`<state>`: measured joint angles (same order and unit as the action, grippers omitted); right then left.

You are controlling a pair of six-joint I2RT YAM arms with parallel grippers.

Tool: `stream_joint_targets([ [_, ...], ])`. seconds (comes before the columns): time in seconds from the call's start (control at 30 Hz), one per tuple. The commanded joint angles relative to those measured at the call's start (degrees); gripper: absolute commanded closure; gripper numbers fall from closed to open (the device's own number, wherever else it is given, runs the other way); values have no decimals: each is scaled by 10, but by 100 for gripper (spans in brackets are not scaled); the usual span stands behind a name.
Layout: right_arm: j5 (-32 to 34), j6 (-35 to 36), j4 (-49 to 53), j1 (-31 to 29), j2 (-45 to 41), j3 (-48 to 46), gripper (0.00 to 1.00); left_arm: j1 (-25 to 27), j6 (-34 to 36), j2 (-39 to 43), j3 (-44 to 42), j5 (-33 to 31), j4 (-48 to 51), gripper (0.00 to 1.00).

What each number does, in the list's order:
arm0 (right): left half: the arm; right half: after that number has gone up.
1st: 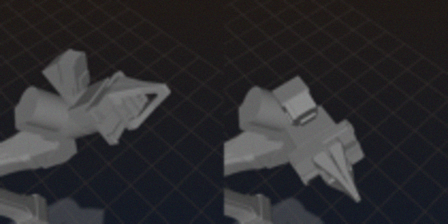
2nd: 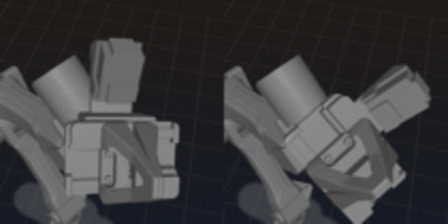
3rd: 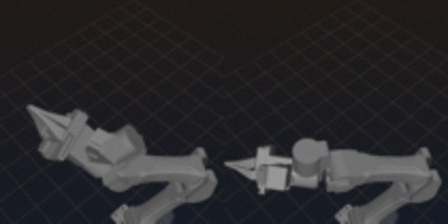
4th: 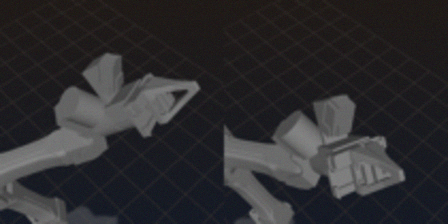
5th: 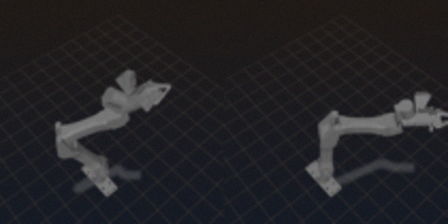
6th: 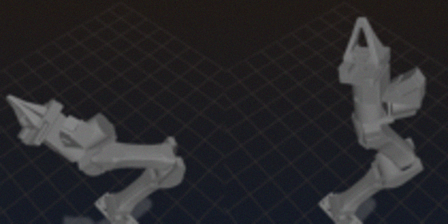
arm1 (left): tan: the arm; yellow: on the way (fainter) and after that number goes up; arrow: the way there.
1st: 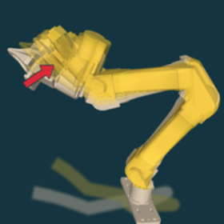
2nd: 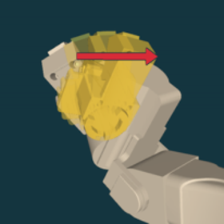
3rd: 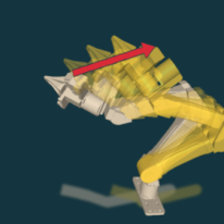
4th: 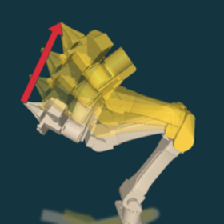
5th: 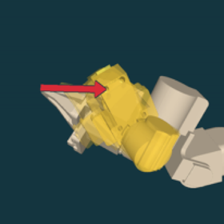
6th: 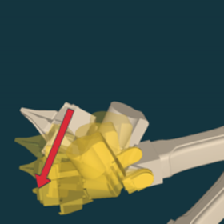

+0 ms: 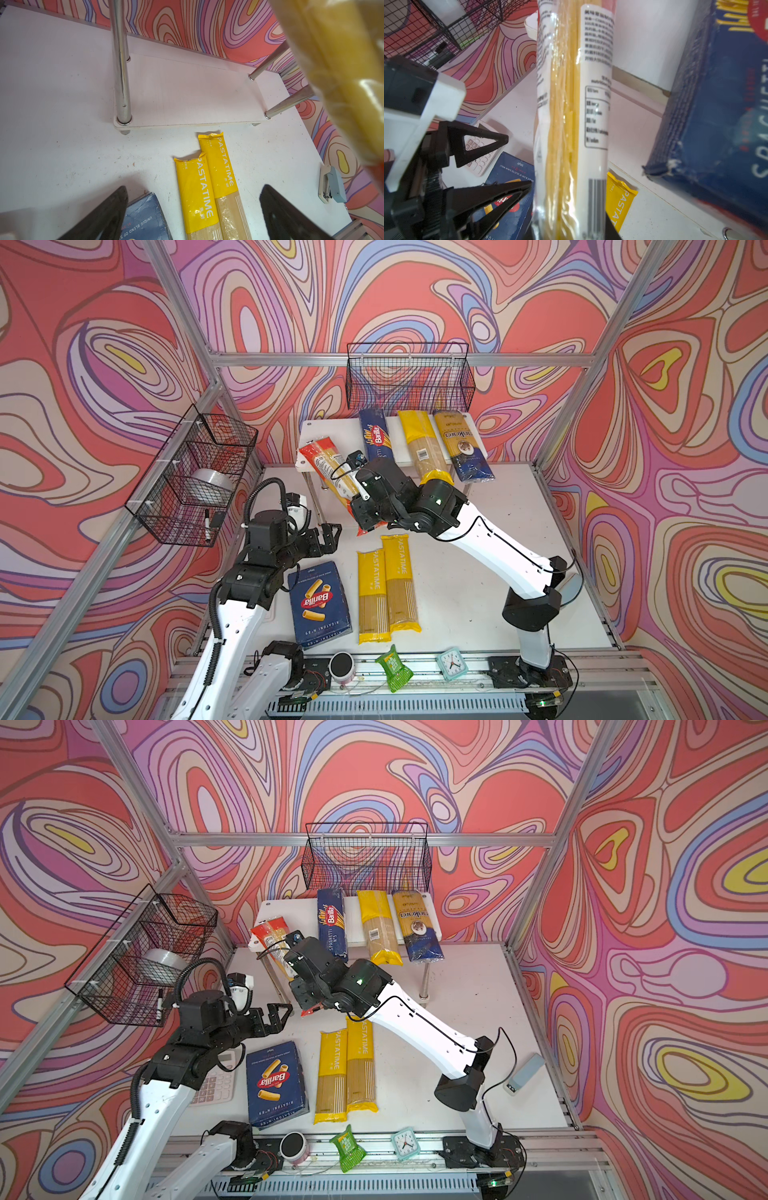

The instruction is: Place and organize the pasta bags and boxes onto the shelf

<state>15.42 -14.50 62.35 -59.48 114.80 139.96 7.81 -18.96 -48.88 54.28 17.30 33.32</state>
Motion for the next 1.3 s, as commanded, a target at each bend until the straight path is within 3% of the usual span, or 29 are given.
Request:
stream_joint_targets([
  [0.0, 27, -9, -76, 0, 1, 43, 100, -2, 23, -18, 4, 30, 1, 0],
  [0.13, 47, -13, -106, 3, 2, 43, 100, -2, 19, -30, 4, 50, -10, 0],
  [0.37, 17, -23, -149, 28, 28, 71, 100, -3, -14, -29, 13, 100, -33, 0],
  [1.27, 17, -22, -277, 73, 78, 99, 99, -6, -62, 21, -16, 93, -35, 0],
])
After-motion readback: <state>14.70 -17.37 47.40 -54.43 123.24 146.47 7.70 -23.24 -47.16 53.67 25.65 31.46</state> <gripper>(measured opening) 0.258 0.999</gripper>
